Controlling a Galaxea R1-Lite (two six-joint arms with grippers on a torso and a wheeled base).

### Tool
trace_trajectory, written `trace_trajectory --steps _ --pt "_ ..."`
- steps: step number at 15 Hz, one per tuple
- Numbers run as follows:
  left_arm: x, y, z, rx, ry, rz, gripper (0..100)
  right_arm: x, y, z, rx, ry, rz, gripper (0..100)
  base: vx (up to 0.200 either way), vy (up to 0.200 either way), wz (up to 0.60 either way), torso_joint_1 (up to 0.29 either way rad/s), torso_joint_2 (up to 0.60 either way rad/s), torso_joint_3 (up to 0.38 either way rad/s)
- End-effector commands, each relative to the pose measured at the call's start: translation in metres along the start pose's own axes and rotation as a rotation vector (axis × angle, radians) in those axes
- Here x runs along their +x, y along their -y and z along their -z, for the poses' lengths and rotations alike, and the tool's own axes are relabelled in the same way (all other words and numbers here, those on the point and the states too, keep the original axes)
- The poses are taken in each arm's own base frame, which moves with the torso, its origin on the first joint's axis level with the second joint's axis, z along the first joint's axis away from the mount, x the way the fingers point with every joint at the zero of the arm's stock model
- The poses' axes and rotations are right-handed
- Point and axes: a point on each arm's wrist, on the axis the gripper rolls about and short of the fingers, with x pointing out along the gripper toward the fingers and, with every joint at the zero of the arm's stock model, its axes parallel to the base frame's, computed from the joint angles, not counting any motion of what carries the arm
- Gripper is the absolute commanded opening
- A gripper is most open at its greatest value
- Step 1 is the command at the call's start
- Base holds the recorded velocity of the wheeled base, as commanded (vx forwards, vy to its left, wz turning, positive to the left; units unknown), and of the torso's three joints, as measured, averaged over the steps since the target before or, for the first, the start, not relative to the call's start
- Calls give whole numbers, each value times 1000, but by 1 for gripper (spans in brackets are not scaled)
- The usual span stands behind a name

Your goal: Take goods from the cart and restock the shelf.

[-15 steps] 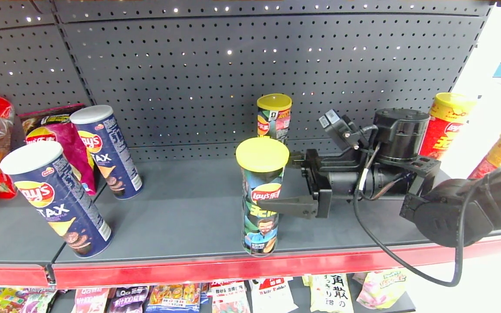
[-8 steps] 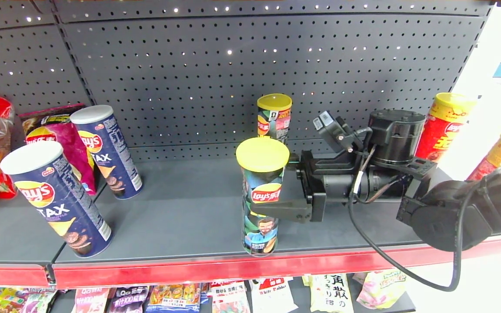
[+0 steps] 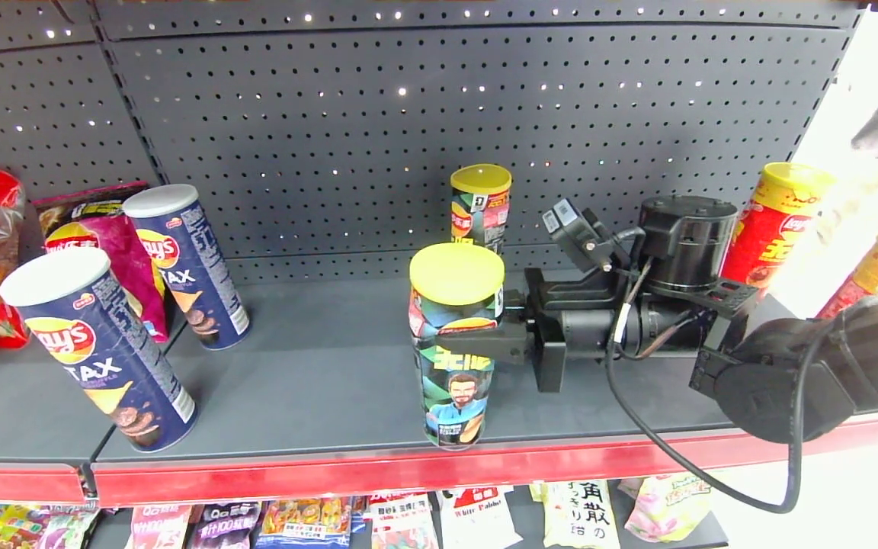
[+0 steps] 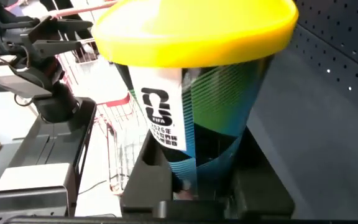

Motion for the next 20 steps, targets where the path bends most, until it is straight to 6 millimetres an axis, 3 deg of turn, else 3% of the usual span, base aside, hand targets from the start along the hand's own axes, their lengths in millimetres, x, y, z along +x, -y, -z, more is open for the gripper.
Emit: trace_trajectory --steps 1,8,12,20 --pt "0 0 0 -1 0 -1 100 -1 0 -1 -2 2 3 0 0 0 0 0 0 0" --pt "0 0 0 -1 0 -1 100 -18 -11 -21 -40 29 100 0 0 0 0 0 0 0" --pt "0 0 0 -1 0 -1 100 -31 -18 -18 -26 18 120 0 0 0 0 0 0 0" --pt "0 0 0 -1 0 -1 100 -29 -24 -15 -16 -1 186 0 0 0 0 0 0 0"
